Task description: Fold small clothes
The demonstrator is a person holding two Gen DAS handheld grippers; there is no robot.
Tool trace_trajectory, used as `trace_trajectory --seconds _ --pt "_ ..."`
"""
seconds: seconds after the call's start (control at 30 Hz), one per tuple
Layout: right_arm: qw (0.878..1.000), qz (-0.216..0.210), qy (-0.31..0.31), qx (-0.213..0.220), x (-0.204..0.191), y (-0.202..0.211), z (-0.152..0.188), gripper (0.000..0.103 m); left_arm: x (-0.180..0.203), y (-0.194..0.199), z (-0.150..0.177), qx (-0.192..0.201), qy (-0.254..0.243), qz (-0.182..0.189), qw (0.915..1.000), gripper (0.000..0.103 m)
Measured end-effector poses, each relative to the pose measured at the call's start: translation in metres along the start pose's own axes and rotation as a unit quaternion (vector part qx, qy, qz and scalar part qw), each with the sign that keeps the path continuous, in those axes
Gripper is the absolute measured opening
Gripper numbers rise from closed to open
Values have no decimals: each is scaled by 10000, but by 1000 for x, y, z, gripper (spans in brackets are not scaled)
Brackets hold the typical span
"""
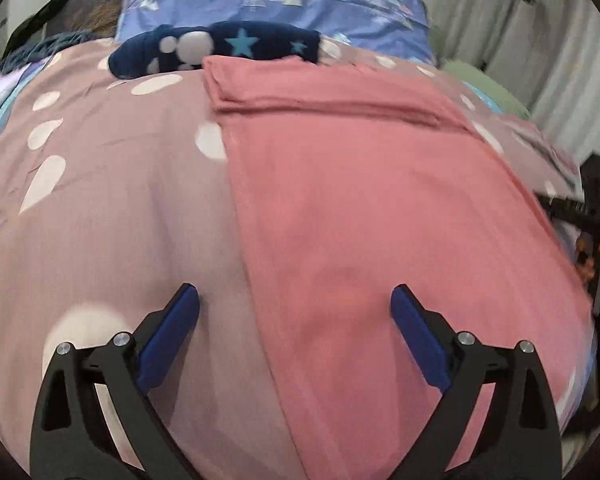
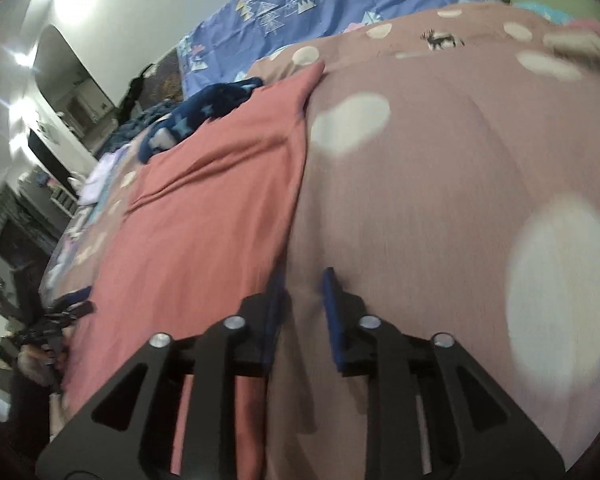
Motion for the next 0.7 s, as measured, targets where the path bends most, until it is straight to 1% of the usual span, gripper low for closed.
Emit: trace_trajectory --seconds 0.07,0.13,0.2,0.27,0.33,0.37,0.4,0.47,0.5,0.57,0.63,0.7 --pt "9996 -254 -128 -13 3 15 22 31 13 7 15 -69 -212 3 9998 97" --pt "9994 -328 -129 -21 0 24 39 33 21 13 28 -81 -294 59 9995 97" --pt "9989 -461 -98 -49 -1 36 57 41 24 18 35 -71 -284 161 9994 97" --pt "9981 -615 -42 -78 -7 47 74 53 27 24 45 -39 -184 405 9990 97" --pt "9981 -601 66 -122 -13 53 88 57 31 31 56 13 -127 631 9979 97" --pt "9983 -553 134 -139 -16 58 96 58 34 36 63 48 -105 761 9970 95" --pt "9983 -547 153 -153 -19 61 103 59 36 39 69 80 -94 814 9966 92" --pt "9980 -583 133 -191 -23 67 111 61 38 47 79 140 -49 842 9963 80" --pt "9979 -605 119 -207 -24 69 113 61 37 49 83 159 -9 856 9962 76" --pt "9976 -643 110 -245 -28 72 117 61 33 55 89 183 156 958 9951 63" --pt "9972 -679 134 -288 -32 73 117 61 29 58 92 169 348 1052 9937 57" --pt "9965 -746 179 -329 -36 73 119 60 26 60 94 156 435 1117 9927 55"
Point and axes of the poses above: each gripper's, at about its wrist camera, not at the fingertips, and y roughly against the way its jaws point, x to its right, z to its underside, the point moved 3 cm from there along -y, roughly the way its jaws point, and after that the axes turned 7 degrees about -x, right-handed, at the moved point
